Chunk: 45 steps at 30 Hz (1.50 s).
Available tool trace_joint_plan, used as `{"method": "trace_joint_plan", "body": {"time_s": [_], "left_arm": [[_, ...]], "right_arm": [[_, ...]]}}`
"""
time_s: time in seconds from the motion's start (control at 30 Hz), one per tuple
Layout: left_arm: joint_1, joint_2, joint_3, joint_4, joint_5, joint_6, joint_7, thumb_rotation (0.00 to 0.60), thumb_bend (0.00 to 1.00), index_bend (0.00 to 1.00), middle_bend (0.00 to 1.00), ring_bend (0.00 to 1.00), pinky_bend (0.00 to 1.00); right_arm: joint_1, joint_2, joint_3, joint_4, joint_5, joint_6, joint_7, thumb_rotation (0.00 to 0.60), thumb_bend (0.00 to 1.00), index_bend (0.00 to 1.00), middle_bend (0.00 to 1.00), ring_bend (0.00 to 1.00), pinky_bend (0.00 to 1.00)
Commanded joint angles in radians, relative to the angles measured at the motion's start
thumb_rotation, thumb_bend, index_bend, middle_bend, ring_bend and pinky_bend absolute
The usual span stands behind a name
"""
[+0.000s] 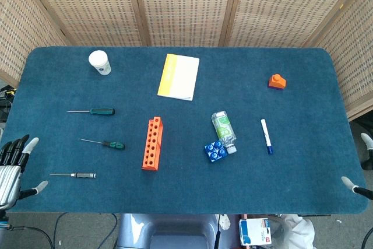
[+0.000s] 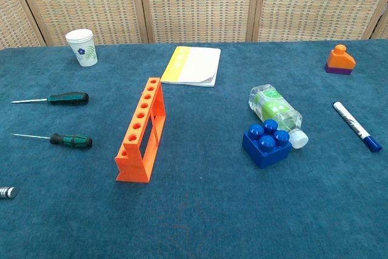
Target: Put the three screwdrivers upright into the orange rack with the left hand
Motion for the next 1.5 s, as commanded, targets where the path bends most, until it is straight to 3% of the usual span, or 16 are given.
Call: {"method": "trace_joint_plan", "body": {"time_s": [0.03, 0.27, 0.43, 0.57, 0.77, 1.07, 1.27, 1.5], "left_arm": [[0.007, 0.010, -0.001, -0.015, -0.008, -0.003, 0.014, 0.600, 0.00, 0.00, 0.00, 0.00, 0.00], [-0.024, 0.012, 0.000, -0.043, 0.012, -0.072, 0.058, 0.600, 0.00, 0.03, 0.00, 0.00, 0.00], [-0.082, -0.018, -0.017, -0.063, -0.017, -0.170, 0.268, 0.600, 0.00, 0.23, 0.00, 0.00, 0.00], [-0.124, -0.084, -0.034, -0.062, -0.077, -0.238, 0.502, 0.600, 0.00, 0.28, 0.00, 0.00, 0.00], [-0.150, -0.178, -0.031, -0.029, -0.127, -0.281, 0.663, 0.600, 0.00, 0.31, 0.00, 0.00, 0.00], [-0.167, -0.295, -0.011, 0.105, -0.127, -0.322, 0.660, 0.600, 0.02, 0.43, 0.00, 0.00, 0.00], [-0.173, -0.315, -0.022, 0.122, -0.159, -0.325, 0.676, 0.600, 0.06, 0.43, 0.00, 0.00, 0.00], [-0.181, -0.329, -0.026, 0.122, -0.192, -0.341, 0.684, 0.600, 0.17, 0.46, 0.00, 0.00, 0.00]], "right_arm": [[-0.004, -0.017, 0.005, 0.012, -0.015, 0.022, 0.004, 0.600, 0.00, 0.00, 0.00, 0.00, 0.00], [-0.008, -0.017, 0.003, 0.011, -0.027, 0.032, 0.025, 0.600, 0.00, 0.00, 0.00, 0.00, 0.00], [-0.005, -0.016, 0.004, 0.013, -0.022, 0.022, 0.038, 0.600, 0.00, 0.00, 0.00, 0.00, 0.00], [0.000, -0.014, 0.004, 0.015, -0.020, 0.009, 0.047, 0.600, 0.00, 0.00, 0.00, 0.00, 0.00], [0.005, -0.013, 0.003, 0.022, -0.017, -0.006, 0.066, 0.600, 0.00, 0.00, 0.00, 0.00, 0.00], [0.009, -0.007, 0.000, 0.026, -0.017, -0.018, 0.094, 0.600, 0.00, 0.00, 0.00, 0.00, 0.00], [0.012, -0.005, -0.002, 0.029, -0.017, -0.025, 0.106, 0.600, 0.00, 0.00, 0.00, 0.00, 0.00], [0.014, -0.001, -0.006, 0.027, -0.021, -0.032, 0.116, 0.600, 0.00, 0.00, 0.00, 0.00, 0.00]]}}
